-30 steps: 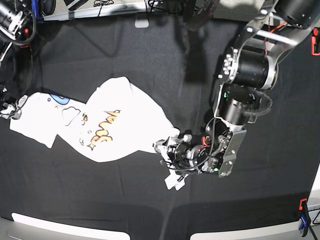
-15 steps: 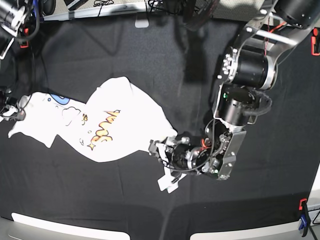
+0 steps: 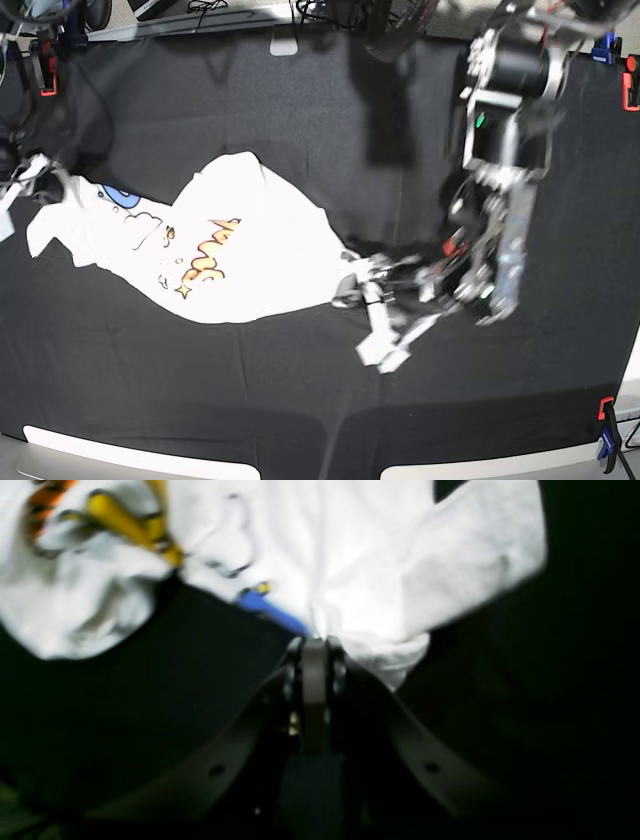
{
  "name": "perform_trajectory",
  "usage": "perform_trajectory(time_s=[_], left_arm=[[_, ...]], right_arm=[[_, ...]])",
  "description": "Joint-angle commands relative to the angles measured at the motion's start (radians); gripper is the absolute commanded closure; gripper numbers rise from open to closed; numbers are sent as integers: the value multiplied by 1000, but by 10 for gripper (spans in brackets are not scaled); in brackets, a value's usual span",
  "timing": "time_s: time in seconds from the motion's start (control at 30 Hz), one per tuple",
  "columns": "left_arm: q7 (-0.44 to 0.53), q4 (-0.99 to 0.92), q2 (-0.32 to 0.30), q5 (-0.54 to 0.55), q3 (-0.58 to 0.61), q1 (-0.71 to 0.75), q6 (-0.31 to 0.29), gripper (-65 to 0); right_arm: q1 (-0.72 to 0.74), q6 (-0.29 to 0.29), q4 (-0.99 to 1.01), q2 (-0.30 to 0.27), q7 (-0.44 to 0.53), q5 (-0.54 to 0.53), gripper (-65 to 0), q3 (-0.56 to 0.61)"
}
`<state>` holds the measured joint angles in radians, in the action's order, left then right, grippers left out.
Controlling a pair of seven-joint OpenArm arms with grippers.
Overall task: Layout the t-shirt on the table in an organized manner, then fold the t-shirt properly
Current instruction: 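Lift the t-shirt with both grippers high above the table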
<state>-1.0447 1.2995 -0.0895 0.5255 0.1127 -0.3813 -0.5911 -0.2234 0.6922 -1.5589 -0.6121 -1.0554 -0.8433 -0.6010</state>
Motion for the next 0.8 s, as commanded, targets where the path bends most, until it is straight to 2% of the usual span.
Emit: perform_trajectory(time_s=[0.0,0.07,0.2,0.3,0.63,0.77], left_arm=[[6,74,-13,44,0,-8,-7,0],[-15,200,-50,96,0,43,-1,0],[-29,449,-126,139,0,134,91,0],[-40,608,-182,138,0,201,131,0],[-23,840,-361,138,-2,474,132,0],[-14,951,-413,130,-2,553,132,0]], right_arm=[[-7,6,-35,-28,3,-26,0,-9],[-37,6,-74,-28,-18,-56,0,-9],[-100,6,-149,-28,-39,-111,0,-9],[-156,6,-208,-28,-39,-139,0,-9],[-366,6,-439,-27,-50,-150,0,-65],[-432,6,-513,14,-82,-199,0,-160]])
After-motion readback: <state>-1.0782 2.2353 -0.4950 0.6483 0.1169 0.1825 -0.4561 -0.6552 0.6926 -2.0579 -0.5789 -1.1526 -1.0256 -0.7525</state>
